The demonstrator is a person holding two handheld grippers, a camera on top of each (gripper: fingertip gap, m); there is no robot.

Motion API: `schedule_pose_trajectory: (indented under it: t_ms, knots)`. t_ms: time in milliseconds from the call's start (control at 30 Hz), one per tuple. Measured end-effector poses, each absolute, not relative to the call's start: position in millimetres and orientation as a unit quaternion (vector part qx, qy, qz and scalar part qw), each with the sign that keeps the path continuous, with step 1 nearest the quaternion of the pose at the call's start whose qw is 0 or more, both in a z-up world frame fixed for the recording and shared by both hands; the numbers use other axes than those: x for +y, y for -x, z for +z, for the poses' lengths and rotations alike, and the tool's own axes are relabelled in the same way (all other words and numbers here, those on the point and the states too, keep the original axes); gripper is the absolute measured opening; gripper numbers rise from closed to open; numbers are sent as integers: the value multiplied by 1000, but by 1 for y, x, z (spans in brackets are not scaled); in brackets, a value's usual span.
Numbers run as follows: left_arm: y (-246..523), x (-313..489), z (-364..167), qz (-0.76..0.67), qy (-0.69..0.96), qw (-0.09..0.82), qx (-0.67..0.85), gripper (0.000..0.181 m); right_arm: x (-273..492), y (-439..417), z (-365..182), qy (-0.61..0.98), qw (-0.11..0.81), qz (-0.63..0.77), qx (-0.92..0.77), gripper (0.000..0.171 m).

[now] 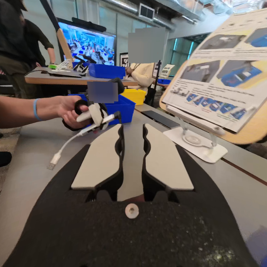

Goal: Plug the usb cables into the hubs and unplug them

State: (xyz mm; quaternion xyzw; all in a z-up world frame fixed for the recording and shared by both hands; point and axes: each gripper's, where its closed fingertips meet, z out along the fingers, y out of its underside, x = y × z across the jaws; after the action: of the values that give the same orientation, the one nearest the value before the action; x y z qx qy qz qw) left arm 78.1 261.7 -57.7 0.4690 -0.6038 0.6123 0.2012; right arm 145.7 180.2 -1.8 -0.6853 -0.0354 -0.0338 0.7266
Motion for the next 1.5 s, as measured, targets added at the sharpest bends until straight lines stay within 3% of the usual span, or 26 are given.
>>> schedule_pose_trajectory:
  t_ms: [267, 333, 367, 467, 600, 800, 1033, 1100, 1200, 1500]
  knots:
    - [-67, 242, -52, 616, -432, 237, -615, 7, 244, -108, -46, 741, 659, -30, -127, 29]
    - [-65, 240, -51, 617, -422, 233, -622, 7, 246, -108, -40, 724, 678, -39, -122, 3]
    - [-65, 239, -48, 623, -417, 228, -622, 7, 246, -107, -37, 715, 688, -36, -119, 3]
    - [-71, 242, -49, 626, -411, 177, -638, 8, 247, -110, -36, 718, 691, 3, -79, 3]
    - [-82, 254, -48, 641, -403, 83, -648, 36, 251, -122, -47, 742, 669, 42, -4, 2]
    - [-89, 276, -64, 598, -377, -107, -699, 41, 247, -146, -56, 748, 644, 103, 120, 2]
    - [-87, 263, -88, 561, -372, -126, -729, 50, 244, -157, -53, 700, 658, 184, 211, 3]
    - [-88, 261, -89, 565, -374, -124, -725, 47, 244, -161, -54, 696, 657, 184, 224, 3]
    - [-90, 264, -87, 564, -381, -131, -721, 12, 242, -165, -57, 696, 658, 172, 231, 3]
    - [-95, 277, -89, 557, -469, -63, -683, 5, 240, -168, -69, 746, 638, 82, 173, 5]
